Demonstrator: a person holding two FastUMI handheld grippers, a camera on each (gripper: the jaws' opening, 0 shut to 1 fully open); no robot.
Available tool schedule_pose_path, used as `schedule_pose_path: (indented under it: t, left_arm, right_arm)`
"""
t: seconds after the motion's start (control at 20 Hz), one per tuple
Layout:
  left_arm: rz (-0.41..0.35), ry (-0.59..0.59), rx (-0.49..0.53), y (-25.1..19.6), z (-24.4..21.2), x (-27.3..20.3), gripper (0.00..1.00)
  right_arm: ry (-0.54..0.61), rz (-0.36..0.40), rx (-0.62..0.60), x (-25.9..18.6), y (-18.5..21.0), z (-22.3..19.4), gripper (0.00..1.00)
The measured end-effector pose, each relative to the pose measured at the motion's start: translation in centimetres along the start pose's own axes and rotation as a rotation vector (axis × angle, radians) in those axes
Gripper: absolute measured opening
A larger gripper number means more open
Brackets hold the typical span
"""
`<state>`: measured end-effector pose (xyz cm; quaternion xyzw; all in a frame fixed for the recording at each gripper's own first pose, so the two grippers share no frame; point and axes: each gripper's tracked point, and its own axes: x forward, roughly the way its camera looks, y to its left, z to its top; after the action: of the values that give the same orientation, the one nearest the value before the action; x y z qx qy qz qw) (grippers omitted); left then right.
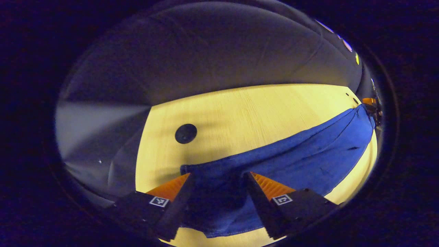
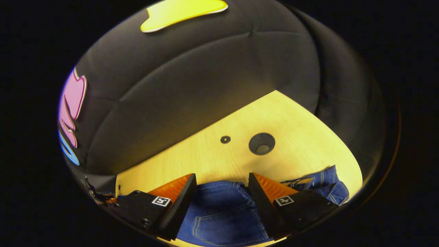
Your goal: Grasp the waist and the cuffs of the jeans and fold them to make the two legs overlap; first hold the waist and fold one-third of the jeans toward the cuffs, then hold the cuffs and fold the remaining one-third in the same direction to finish folding.
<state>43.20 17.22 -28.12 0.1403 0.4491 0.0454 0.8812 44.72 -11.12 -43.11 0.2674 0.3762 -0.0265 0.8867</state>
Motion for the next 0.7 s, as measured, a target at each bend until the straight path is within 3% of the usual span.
schedule_pose_path:
  t: [0.05,0.15,0.2,0.35,0.55,0.7]
  left_arm:
    - [0.018,-0.072,-0.015,1.0,1.3,-0.9,1.00]
    - [0.036,-0.200,-0.044,2.1,3.8,-4.5,0.98]
    - [0.031,-0.236,-0.051,2.1,4.5,-6.6,0.98]
    - [-0.018,-0.337,-0.114,1.6,5.6,-11.7,0.98]
    - [-0.121,-0.438,-0.169,-2.7,4.5,-18.1,1.00]
    - [-0.169,-0.447,-0.138,-6.5,1.6,-20.7,1.00]
  right_arm:
    - [-0.006,-0.009,0.002,-0.5,-0.3,0.6,0.94]
    - [-0.038,-0.051,-0.066,-2.4,-1.9,2.2,1.00]
    - [-0.054,-0.072,-0.093,-4.0,-2.6,3.2,0.95]
    - [-0.081,-0.132,-0.099,-8.6,-4.5,5.0,0.97]
    - [-0.025,-0.246,-0.065,-13.0,-9.0,2.4,0.97]
    - [0.051,-0.305,0.076,-14.3,-11.4,-1.6,0.98]
